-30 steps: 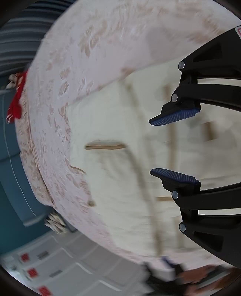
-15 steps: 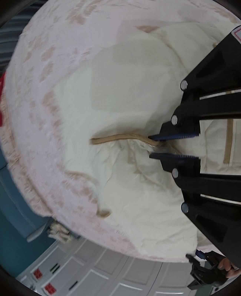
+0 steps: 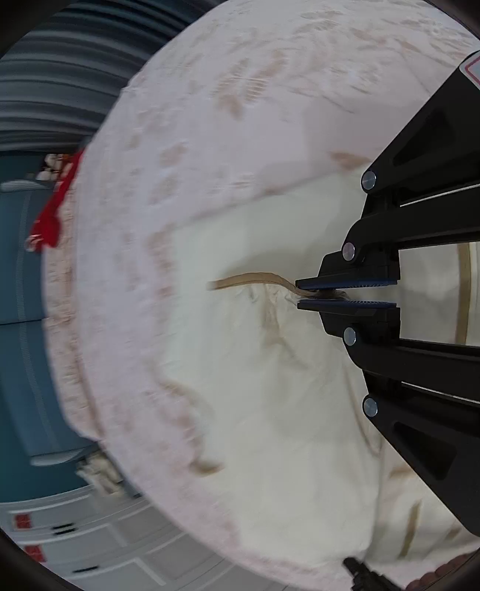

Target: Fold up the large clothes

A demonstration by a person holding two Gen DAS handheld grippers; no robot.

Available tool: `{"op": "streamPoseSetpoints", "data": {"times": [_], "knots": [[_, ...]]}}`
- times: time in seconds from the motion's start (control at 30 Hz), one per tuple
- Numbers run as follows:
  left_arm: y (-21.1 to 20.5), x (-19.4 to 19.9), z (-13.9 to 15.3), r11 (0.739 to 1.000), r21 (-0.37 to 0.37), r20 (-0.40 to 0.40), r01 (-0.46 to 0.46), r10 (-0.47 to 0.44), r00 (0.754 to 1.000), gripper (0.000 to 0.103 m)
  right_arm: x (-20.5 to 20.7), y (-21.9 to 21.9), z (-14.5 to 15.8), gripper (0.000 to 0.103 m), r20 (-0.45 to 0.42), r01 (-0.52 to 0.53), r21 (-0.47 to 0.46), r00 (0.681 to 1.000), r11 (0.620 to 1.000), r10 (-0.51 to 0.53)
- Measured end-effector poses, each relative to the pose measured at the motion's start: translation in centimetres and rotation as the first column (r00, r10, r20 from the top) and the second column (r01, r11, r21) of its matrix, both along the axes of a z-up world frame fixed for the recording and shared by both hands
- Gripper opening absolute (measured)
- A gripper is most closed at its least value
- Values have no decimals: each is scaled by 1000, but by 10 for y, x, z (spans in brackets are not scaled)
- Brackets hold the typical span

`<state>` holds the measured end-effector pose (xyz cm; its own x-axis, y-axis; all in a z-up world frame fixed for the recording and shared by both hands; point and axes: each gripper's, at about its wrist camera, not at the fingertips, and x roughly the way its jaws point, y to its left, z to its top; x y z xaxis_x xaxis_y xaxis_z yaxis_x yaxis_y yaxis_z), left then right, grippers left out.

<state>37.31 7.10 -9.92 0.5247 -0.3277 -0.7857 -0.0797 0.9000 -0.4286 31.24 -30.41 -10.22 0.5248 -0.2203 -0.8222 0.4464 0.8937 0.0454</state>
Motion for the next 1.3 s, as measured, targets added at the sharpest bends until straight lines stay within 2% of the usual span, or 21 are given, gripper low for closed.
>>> {"op": "streamPoseSetpoints", "data": {"times": [0.1,0.3,0.4,0.47,0.53,0.57,0.6,0.7,0.8,0.83,0.93,1.07,1.1,1.2,1.3], "knots": [[-12,-5,-21,994,102,-14,37,-35,999,10,-2,3,-22,5,-31,-8,-22,999,1000,8],[-23,-9,-37,972,217,20,86,-92,996,10,5,13,-41,6,-68,-30,-110,997,994,23],[-30,-11,-42,959,268,46,96,-112,993,11,8,20,-41,9,-85,-50,-161,996,986,36],[-33,-12,-42,953,288,52,98,-118,992,12,6,21,-27,10,-105,-61,-173,994,983,43],[-32,-13,-37,953,286,50,103,-122,991,13,-4,19,-5,10,-57,-30,-146,998,989,21],[-29,-15,-29,954,280,46,105,-123,991,14,-15,17,16,10,12,-13,-123,1000,992,14],[-24,-19,-17,956,275,48,105,-123,991,14,-18,18,28,11,46,-10,-117,999,993,15],[-14,-26,19,962,253,100,98,-126,987,17,-10,30,47,13,77,-42,-101,996,994,49],[-22,-17,46,956,284,129,78,-118,985,18,9,37,35,13,61,-72,-47,995,996,75],[-27,-11,47,956,284,127,75,-116,985,19,14,38,28,13,50,-66,-40,996,997,68],[-40,-1,40,936,348,96,54,-93,991,19,15,28,18,13,46,-41,11,998,999,40],[-28,-26,63,944,330,150,11,-64,987,22,5,27,19,13,51,-49,24,998,998,48],[-21,-34,66,938,347,140,3,-55,989,22,4,29,20,13,53,-61,24,997,998,59],[2,-47,68,949,315,135,-21,-23,991,22,5,38,20,13,63,-91,59,994,994,88],[-2,-29,72,949,314,154,7,-58,986,22,15,56,15,11,46,-150,72,988,986,147]]}}
